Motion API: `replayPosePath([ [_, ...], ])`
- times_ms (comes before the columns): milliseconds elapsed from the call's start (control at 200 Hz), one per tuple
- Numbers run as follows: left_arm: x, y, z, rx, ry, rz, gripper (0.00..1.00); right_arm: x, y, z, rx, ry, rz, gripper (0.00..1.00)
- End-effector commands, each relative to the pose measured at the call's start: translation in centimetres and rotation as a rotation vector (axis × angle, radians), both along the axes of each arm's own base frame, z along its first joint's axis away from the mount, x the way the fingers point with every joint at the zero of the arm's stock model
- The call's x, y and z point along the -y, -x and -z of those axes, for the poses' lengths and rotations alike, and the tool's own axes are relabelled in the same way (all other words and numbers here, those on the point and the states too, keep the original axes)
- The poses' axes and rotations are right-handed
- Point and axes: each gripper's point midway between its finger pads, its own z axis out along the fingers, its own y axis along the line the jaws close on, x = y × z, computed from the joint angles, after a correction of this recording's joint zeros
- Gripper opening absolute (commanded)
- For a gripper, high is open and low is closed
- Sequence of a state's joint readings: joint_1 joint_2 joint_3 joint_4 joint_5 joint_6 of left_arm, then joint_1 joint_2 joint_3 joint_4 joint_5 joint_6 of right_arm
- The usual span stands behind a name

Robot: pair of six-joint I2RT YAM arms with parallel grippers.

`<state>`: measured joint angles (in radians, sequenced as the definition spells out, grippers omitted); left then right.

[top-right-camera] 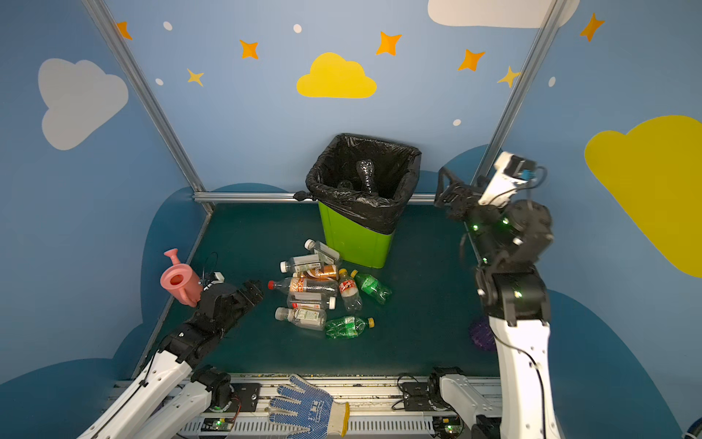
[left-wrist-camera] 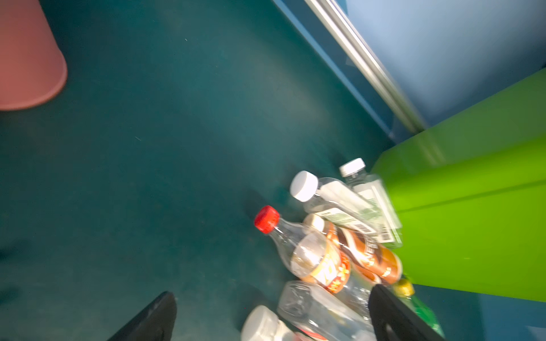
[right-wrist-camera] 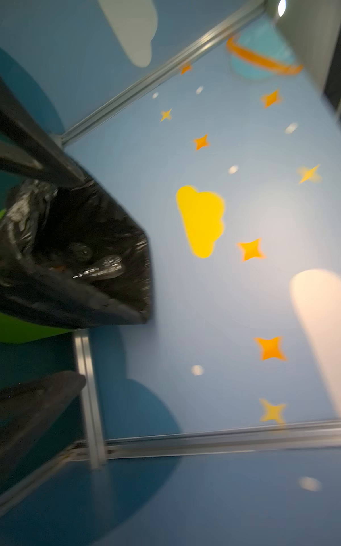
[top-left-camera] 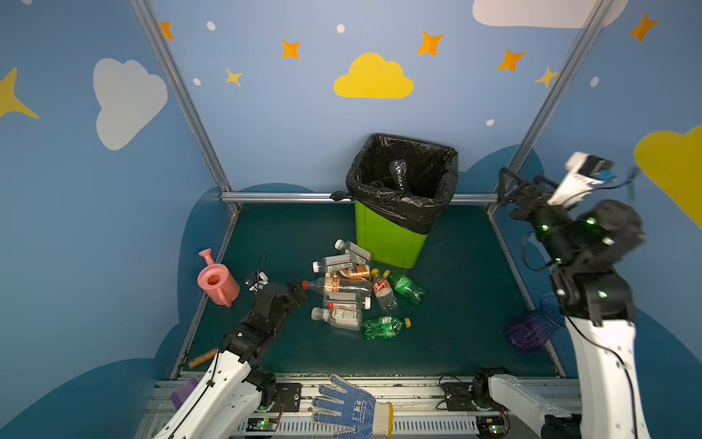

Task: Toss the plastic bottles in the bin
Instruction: 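Swing the right gripper over the bin and release the orange-label bottle, then grasp the white-capped clear bottle with the left gripper while the right gripper lowers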

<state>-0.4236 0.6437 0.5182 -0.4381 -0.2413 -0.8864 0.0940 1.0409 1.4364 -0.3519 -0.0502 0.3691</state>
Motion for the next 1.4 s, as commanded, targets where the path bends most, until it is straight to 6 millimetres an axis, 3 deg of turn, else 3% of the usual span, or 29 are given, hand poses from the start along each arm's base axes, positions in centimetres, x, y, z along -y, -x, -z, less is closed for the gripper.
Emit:
replayPosePath([
  [0,1.2,1.0,1.4,-0.048,0.096,-0.031,1.00,0.2,1.8,3.6,-0.080,-0.063,-0.002,0.98],
  [300,5.7,3.2,2.7,-0.187,0.125,0.010,1.00,2.4,4.8,16.3,-0.301,-0.151,0.120,0.98],
  [465,9.2,3.6,3.2,-0.215,0.181,0.051,1.00,3.6,6.7,20.9,-0.381,-0.180,0.182,0.98],
  [681,13.1,4.0,4.5,-0.302,0.187,0.113,0.98,4.9,8.1,23.5,-0.427,-0.186,0.241,0.98],
  [881,15.2,3.5,6.2,-0.360,0.200,0.119,0.98,5.4,8.4,25.1,-0.457,-0.210,0.257,0.98],
  [1086,16.0,2.1,6.8,-0.364,0.193,0.103,0.97,5.9,8.6,25.3,-0.457,-0.218,0.272,0.98],
  [1106,16.1,2.0,6.9,-0.366,0.196,0.102,0.96,5.9,8.7,26.5,-0.482,-0.219,0.277,0.98],
  [1191,16.5,1.6,7.6,-0.391,0.209,0.103,0.94,6.1,8.8,26.9,-0.491,-0.223,0.286,0.98],
  [1391,16.6,2.1,9.4,-0.484,0.185,0.084,0.88,6.7,9.1,27.4,-0.503,-0.239,0.306,0.98],
])
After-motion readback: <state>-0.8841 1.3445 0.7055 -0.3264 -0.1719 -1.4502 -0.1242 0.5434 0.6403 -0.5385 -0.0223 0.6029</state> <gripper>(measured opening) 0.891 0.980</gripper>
